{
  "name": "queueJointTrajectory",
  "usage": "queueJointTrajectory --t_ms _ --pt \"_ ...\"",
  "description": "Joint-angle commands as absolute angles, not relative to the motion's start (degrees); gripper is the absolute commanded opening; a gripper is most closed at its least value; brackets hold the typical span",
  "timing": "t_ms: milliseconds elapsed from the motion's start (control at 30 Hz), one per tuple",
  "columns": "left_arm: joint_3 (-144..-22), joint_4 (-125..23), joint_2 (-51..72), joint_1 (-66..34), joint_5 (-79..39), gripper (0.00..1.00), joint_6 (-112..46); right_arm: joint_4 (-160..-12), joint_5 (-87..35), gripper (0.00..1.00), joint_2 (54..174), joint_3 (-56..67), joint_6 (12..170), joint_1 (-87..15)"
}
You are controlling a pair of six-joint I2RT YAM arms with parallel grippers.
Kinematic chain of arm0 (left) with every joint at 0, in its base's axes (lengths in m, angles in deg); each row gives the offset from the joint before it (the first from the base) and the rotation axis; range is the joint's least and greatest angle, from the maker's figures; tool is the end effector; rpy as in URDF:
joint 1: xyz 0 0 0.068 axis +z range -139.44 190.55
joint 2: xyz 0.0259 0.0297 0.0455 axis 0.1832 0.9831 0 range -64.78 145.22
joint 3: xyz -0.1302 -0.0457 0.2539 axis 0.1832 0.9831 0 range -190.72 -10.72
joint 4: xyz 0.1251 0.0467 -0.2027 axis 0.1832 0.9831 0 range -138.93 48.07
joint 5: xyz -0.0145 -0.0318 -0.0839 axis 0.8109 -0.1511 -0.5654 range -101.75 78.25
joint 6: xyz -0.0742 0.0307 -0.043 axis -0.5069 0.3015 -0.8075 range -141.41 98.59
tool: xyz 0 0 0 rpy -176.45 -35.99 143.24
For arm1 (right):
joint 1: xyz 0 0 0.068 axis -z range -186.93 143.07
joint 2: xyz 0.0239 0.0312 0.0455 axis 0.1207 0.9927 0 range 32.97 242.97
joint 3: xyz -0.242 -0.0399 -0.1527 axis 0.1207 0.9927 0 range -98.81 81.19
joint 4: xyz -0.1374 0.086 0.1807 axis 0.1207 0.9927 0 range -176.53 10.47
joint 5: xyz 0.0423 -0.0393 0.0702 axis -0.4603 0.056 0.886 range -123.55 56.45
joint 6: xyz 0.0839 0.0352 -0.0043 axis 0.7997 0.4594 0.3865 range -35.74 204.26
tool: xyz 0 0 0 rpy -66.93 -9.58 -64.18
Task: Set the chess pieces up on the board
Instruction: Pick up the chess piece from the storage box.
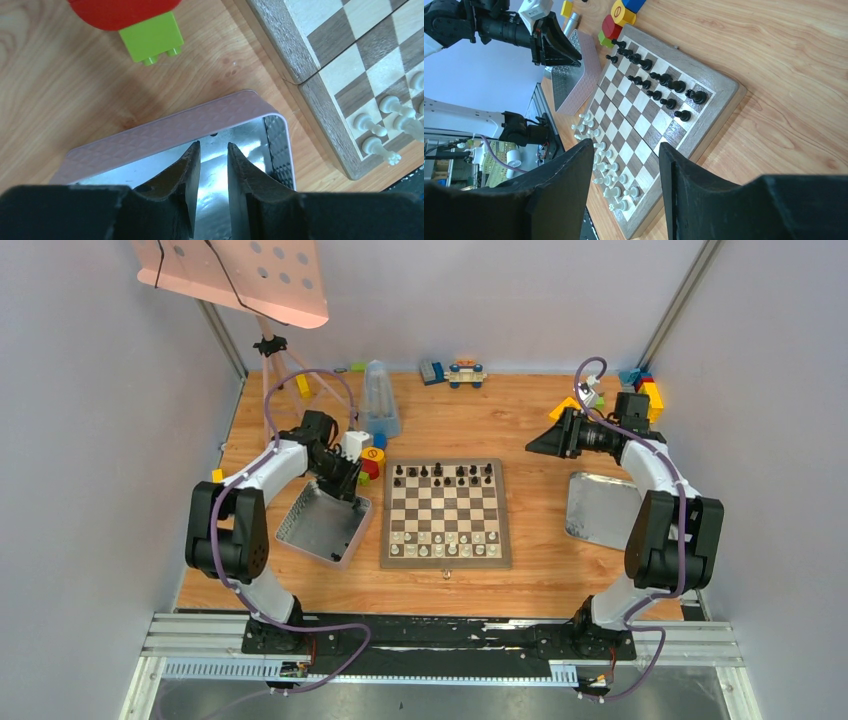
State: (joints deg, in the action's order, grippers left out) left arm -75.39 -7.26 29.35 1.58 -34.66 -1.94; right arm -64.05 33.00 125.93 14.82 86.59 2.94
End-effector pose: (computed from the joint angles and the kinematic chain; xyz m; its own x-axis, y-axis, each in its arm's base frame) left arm 0.3050 -0.0803 0.1940 -0.7919 0.4358 -0.4277 0.5642 0.7900 -0.2397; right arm 0.3401 0.0167 0.2663 -0.7650 0.1496 -0.6264 -0.4932 0.4894 0.7192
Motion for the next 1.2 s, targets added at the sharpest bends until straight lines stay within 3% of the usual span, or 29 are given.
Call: queueJointTrajectory --t_ms 0,600,1167 --pt "-73.58 -11.85 30.32 0.02 -32.22 0.34 -6.06 -63.86 32.84 0.51 127.09 13.69 84.57 2.74" --pt "-71.58 -16.12 33.41 -2.67 -28.72 0.32 -7.2 -63.72 33.61 0.51 127.22 13.87 82.94 2.74" --pt "-65.31 -25.96 28.37 -2.81 -26.78 0.32 -8.61 -63.5 34.04 0.51 128.31 13.8 82.6 2.74"
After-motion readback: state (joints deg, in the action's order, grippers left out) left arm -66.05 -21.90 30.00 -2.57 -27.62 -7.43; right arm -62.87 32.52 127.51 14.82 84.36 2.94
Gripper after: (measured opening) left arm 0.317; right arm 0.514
